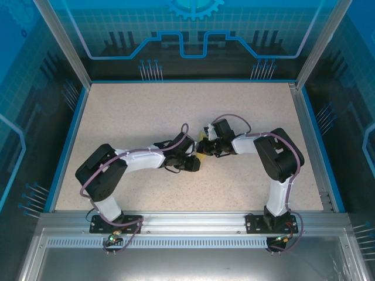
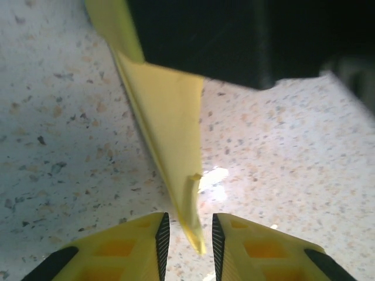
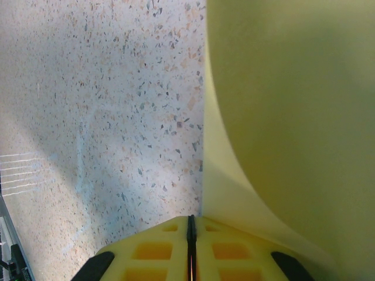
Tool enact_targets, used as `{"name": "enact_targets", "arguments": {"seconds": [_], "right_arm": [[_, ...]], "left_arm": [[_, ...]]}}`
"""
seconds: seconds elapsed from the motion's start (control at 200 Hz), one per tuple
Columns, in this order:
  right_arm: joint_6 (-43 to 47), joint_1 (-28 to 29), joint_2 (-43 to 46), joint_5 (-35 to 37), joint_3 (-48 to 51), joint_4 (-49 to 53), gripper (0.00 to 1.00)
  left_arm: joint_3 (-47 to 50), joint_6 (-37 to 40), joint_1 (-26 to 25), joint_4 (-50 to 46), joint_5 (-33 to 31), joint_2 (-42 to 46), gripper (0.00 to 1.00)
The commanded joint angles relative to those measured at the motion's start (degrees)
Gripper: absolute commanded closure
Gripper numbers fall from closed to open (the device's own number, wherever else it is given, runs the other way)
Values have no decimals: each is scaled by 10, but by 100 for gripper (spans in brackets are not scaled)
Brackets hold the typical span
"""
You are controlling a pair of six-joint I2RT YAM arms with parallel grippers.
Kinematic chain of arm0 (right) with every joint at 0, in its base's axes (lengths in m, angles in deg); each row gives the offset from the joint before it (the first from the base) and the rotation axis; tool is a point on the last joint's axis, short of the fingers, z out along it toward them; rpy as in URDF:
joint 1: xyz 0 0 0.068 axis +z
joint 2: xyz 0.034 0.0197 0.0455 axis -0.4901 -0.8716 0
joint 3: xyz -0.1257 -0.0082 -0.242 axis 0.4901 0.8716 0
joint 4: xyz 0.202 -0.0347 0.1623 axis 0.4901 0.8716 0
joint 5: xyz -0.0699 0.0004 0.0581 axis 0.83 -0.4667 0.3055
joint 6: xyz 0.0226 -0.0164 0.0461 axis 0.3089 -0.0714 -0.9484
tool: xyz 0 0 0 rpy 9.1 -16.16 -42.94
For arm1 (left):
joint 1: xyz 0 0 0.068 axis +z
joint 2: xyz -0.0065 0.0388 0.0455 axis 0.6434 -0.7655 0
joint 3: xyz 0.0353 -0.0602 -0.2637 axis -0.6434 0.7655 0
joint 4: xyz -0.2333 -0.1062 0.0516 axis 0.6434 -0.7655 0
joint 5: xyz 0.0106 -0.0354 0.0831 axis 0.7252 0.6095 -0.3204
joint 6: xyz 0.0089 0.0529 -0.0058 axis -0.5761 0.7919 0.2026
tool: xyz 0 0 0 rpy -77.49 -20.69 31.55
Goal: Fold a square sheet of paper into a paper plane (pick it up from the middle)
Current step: Fold the wing for the fifth time at the center of the table.
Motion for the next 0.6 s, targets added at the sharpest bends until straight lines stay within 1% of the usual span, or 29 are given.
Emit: {"name": "enact_targets", "arguments": {"seconds": [0.0, 0.175, 0.255, 0.595], "right_arm": [[2, 10, -16, 9, 15, 22, 90], [2, 10, -17, 6, 16, 19, 91], [2, 10, -16, 5, 16, 18, 91], [3, 8, -12, 6, 19, 18, 92]], "left_arm": [[-17, -10, 2, 9, 9, 16, 73], [-15, -16, 3, 46, 35, -11, 85], [-15, -17, 4, 62, 42, -25, 88], [-9, -13, 9, 83, 52, -60, 90]]}}
